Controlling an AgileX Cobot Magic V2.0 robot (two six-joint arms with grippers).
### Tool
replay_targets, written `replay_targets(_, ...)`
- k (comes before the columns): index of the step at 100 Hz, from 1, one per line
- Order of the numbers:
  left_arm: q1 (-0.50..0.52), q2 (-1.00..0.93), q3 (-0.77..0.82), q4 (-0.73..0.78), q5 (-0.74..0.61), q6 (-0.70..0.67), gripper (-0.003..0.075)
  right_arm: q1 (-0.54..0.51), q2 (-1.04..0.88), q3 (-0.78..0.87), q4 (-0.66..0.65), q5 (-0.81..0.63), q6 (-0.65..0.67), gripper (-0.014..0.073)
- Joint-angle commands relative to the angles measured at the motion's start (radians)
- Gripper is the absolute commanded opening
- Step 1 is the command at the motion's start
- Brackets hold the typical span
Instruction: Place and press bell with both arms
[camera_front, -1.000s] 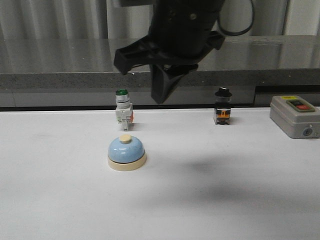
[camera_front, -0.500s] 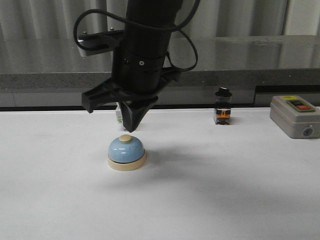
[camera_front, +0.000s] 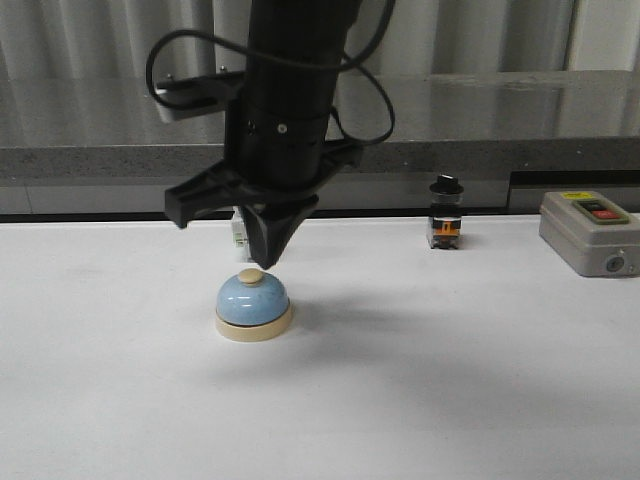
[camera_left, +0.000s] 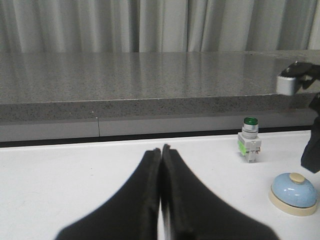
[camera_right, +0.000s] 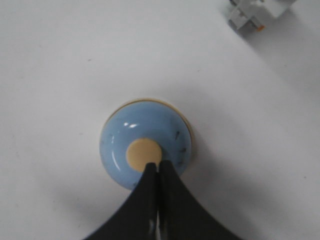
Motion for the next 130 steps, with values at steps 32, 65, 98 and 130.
replay_targets(32, 0.001, -0.035, 0.02, -0.006, -0.085, -0.011, -0.0019, -0.088, -0.323, 0.19, 0.0, -0.028, 0.011, -0.0068)
replay_targets(65, 0.001, -0.035, 0.02, -0.006, -0.085, -0.011, -0.0019, -0.281, -0.578, 0.531, 0.0, -0.142, 0.061, -0.0068)
replay_targets(98, 0.001, -0.035, 0.02, -0.006, -0.085, -0.011, -0.0019, -0.515, -0.833, 0.801, 0.001, -0.191, 0.095, -0.0068)
replay_targets(130, 0.001, -0.035, 0.02, -0.006, -0.085, -0.011, -0.0019, -0.669, -1.136, 1.023, 0.001, -0.199, 0.095, -0.0068)
